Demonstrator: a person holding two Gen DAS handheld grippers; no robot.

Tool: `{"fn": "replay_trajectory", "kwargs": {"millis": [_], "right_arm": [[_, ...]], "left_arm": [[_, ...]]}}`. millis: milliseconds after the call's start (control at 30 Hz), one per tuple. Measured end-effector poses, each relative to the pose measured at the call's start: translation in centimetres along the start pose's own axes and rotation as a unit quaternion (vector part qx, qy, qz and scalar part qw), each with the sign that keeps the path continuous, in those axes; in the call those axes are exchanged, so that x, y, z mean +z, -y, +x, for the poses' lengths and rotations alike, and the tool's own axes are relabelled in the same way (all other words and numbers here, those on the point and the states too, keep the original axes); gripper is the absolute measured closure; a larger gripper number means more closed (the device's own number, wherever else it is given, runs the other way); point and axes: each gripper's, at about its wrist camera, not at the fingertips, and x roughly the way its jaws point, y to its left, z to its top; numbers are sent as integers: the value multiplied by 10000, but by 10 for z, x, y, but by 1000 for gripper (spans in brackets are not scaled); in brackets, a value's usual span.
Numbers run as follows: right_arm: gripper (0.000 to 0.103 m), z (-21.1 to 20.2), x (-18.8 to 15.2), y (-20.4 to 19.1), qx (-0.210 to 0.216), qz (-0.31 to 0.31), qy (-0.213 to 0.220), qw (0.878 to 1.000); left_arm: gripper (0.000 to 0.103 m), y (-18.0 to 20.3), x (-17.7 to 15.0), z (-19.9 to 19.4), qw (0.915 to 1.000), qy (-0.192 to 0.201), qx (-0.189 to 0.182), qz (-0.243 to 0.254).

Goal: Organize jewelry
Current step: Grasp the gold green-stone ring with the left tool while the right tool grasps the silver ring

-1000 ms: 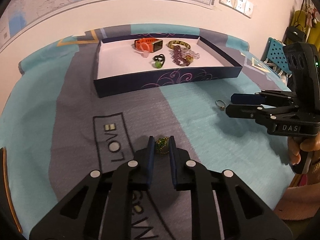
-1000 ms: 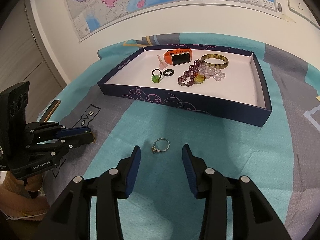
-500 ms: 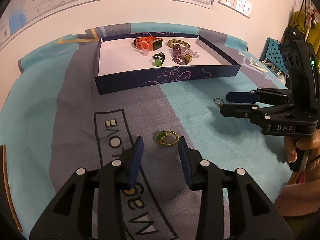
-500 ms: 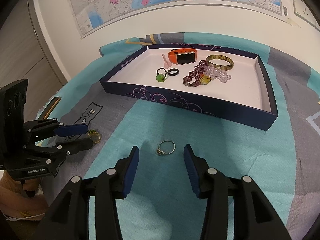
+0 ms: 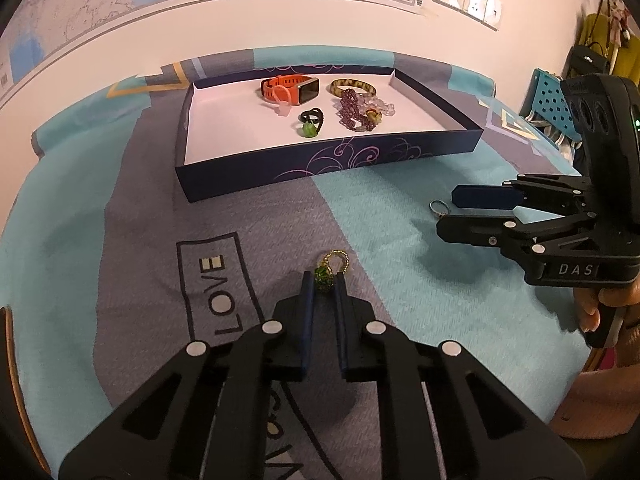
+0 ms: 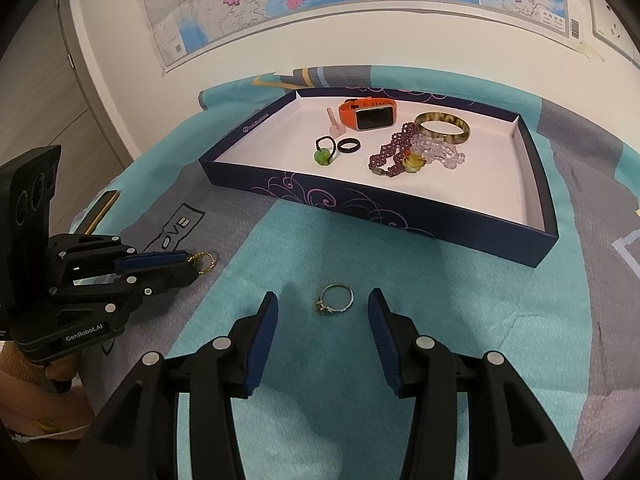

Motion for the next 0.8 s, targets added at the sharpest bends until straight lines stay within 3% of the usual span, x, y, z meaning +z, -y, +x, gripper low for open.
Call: {"fn": "replay_trajectory", "kwargs": {"millis": [333,467,800], "right_arm": [[68,6,3,-6,-303,-182,-52,9994],[85,7,3,-8,-495,-312,-74,9983],[85,-1,2,-4,-301,-153,45,9994]], "left_arm": [[91,0,5,4,9999,2,-28,-107],[91,0,7,6,9999,7,-23,-138],[93,0,9,7,9998,24,20,-203]]}}
